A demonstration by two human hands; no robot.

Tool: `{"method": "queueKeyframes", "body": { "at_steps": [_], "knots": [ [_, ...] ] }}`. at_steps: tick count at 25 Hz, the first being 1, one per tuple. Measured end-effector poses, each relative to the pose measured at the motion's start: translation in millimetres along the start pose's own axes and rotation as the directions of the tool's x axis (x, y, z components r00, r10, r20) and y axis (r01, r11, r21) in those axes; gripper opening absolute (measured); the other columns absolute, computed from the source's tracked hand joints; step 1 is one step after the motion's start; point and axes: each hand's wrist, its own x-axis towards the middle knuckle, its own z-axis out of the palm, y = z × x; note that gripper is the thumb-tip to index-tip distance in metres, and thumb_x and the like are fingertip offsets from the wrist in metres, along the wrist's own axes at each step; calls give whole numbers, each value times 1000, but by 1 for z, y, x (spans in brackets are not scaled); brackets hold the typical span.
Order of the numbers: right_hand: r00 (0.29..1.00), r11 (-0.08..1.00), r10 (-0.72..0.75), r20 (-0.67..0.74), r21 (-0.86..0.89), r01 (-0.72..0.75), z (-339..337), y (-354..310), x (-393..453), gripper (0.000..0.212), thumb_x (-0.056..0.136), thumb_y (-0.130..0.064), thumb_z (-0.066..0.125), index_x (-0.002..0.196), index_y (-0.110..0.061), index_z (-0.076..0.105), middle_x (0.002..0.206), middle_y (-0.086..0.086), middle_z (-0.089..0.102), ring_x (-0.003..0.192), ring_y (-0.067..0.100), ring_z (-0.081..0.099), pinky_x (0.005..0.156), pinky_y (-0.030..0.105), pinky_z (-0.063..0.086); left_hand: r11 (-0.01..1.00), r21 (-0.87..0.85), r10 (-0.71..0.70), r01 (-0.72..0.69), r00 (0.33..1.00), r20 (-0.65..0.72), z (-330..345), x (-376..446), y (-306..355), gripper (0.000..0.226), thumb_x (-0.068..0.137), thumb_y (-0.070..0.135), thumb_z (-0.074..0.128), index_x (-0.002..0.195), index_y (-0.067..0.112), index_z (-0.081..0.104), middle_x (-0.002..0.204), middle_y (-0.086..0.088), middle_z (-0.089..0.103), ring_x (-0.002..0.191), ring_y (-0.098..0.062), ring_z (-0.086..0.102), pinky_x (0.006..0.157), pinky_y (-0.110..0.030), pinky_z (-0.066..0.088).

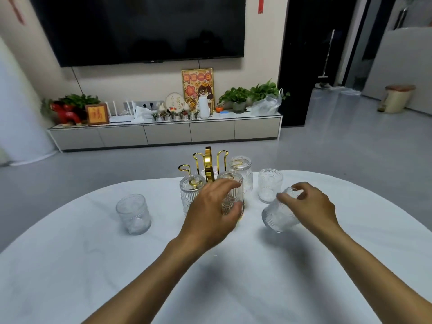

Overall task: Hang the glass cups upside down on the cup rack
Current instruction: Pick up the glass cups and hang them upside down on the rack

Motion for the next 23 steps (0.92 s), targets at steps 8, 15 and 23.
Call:
{"method": "queueKeyframes", "body": {
  "at_steps": [8,15,23],
  "knots": [
    [916,451,-276,290,881,-142,7,-132,-61,31,80,-29,72,107,-19,62,99,0,69,96,25,65,84,47,54,345,-826,-505,446,830,237,-74,8,7,54,72,47,75,116,18,65,104,-1,74,93,-20,72,81,-35,58],
    [857,751,-459,232,617,236,50,-174,-20,41,93,-47,51,128,-25,55,131,-4,58,121,17,53,98,41,45,507,-807,-537,303,843,-20,-133,64,-45,65,56,37,85,113,11,66,100,0,76,94,-18,69,70,-27,56],
    [752,721,-580,314,-233,653,96,-158,41,22,99,-29,37,101,-17,55,109,9,64,91,30,56,75,43,49,869,-249,-437,428,899,22,-105,108,-120,89,56,22,93,134,13,51,122,-4,65,108,-20,62,97,-34,49]
  ]
}}
